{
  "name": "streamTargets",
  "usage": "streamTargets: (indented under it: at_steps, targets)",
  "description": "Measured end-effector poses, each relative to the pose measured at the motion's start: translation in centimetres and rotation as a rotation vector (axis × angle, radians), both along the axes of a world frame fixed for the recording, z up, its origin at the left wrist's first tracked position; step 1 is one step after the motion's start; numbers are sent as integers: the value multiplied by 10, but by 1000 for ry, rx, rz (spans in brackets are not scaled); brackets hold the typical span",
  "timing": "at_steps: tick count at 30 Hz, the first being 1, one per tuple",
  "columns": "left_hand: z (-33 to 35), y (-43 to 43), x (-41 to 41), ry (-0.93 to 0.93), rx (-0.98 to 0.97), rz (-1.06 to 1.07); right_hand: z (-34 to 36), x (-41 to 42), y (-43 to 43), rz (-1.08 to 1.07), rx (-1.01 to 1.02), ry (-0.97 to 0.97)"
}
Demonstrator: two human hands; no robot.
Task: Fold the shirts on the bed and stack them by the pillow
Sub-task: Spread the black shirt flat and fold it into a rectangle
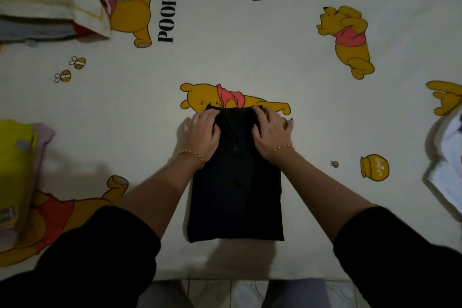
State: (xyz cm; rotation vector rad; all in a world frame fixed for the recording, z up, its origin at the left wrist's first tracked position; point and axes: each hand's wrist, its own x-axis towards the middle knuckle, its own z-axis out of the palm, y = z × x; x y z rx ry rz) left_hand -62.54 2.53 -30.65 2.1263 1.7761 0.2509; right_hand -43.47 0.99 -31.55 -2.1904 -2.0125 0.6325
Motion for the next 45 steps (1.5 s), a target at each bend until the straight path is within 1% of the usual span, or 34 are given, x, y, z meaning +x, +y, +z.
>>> streamTargets:
  at_steps: [5,8,10,11,13,14,16,18,19,21,24,26,27,29,30,32,33,35,37,40,43,45]
  targets:
    - [5,32,7,40,-110,-93,2,-3,36,109,-67,-126]
    - [14,36,2,62,-102,-82,5,-2,44,110,-95,-157]
    - [24,36,-1,20,-101,13,11,-1,47,71,-83,-128]
    - [29,37,-3,-27,-133,100,16,0,50,28,-65,-114]
    - [35,37,-5,-134,-262,291,27,0,53,-71,-58,-126]
    - [35,36,-5,-156,-333,349,31,0,55,-113,-89,-139]
    - [35,31,-5,-113,-422,361,39,1,55,-178,-175,-136]
    - [34,25,-5,-65,-420,382,43,2,49,-187,-210,-117]
    - [33,23,-6,-81,-403,418,44,2,44,-190,-201,-100]
    - [31,21,-8,-154,-362,492,47,5,35,-263,-160,-32]
    - [36,20,-11,-298,-353,541,51,12,28,-423,-123,75]
    - [39,19,-11,-408,-347,567,50,15,25,-503,-120,211]
    - [43,19,-12,-470,-359,577,51,16,23,-543,-123,318]
    - [49,19,-13,-613,-435,607,56,18,19,-672,-182,615]
    - [52,19,-14,-714,-502,647,61,19,17,-748,-246,790]
    - [59,19,-16,-987,-660,785,71,24,15,-864,-413,1135]
    - [64,16,-17,-1118,-729,851,76,28,14,-902,-490,1262]
    - [67,11,-21,-1277,-835,925,79,37,14,-963,-617,1403]
    - [68,6,-23,-1351,-933,947,77,42,13,-1034,-648,1458]
    - [64,-4,-21,-1328,-997,924,71,39,8,-1081,-665,1439]
    - [60,-10,-21,-1235,-977,870,64,32,-1,-1040,-698,1324]
    - [56,-14,-21,-1153,-964,869,59,29,-8,-1011,-708,1176]
